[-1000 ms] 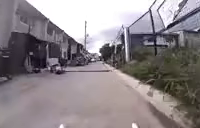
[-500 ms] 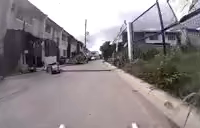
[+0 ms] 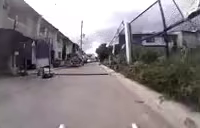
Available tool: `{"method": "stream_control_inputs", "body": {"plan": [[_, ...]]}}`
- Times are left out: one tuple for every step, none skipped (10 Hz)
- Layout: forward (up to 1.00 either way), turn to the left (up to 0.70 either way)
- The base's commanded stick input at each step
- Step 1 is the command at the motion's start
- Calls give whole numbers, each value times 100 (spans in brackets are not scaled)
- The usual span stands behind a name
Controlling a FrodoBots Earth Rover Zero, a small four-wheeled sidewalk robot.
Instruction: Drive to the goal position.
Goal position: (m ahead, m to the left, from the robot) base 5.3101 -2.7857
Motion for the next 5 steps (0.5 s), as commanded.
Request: {"method": "stream_control_inputs", "body": {"plan": [[100,2],[100,2],[100,2],[100,2],[100,2]]}}
